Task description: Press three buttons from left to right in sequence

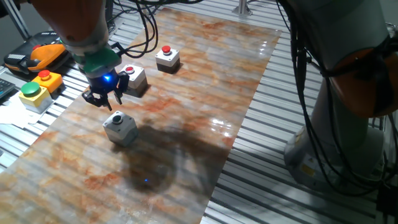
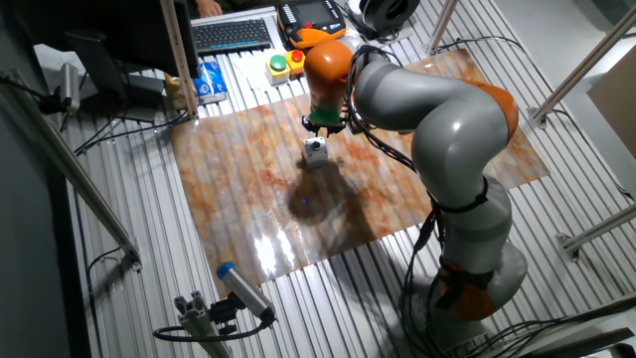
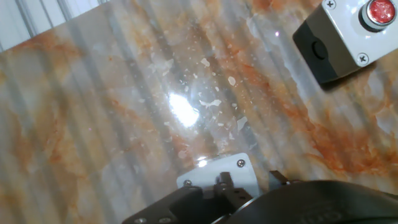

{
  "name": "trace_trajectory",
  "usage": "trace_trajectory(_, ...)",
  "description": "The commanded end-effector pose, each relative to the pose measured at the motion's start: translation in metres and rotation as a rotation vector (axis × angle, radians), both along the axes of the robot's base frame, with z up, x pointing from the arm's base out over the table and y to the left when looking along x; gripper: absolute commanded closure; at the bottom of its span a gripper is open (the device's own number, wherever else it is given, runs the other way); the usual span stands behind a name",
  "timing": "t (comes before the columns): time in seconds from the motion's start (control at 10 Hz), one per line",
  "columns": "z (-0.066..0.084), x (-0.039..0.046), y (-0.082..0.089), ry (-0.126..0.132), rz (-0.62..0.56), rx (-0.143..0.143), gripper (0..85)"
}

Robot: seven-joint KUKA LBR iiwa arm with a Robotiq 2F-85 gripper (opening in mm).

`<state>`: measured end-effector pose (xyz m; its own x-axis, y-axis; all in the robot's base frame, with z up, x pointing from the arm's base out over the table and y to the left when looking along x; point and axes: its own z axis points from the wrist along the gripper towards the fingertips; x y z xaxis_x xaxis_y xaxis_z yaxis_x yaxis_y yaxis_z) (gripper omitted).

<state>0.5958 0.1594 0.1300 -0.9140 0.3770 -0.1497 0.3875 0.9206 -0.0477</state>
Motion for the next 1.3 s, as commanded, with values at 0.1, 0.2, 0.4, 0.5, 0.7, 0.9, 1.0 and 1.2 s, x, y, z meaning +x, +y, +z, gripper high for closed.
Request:
trace_trajectory(0.1,-0.004,-0.0057,-0.002,-0.013,0.006,-0.009,34.0)
trace_trajectory(0.2,-0.003,-0.0116,0.001,-0.013,0.008,-0.009,34.0)
trace_trajectory(0.4,-0.008,-0.0219,0.007,-0.018,-0.005,-0.016,34.0)
trace_trajectory(0.5,-0.01,-0.0249,0.006,-0.02,-0.002,-0.002,34.0)
trace_trajectory(0.7,-0.013,-0.0262,0.0,-0.026,0.009,0.006,34.0)
trace_trajectory(0.9,-0.015,-0.0252,-0.001,-0.03,0.006,0.006,34.0)
trace_trajectory(1.0,-0.016,-0.0251,-0.001,-0.032,0.006,0.005,34.0)
trace_trajectory(1.2,-0.018,-0.0238,-0.001,-0.035,0.009,0.003,34.0)
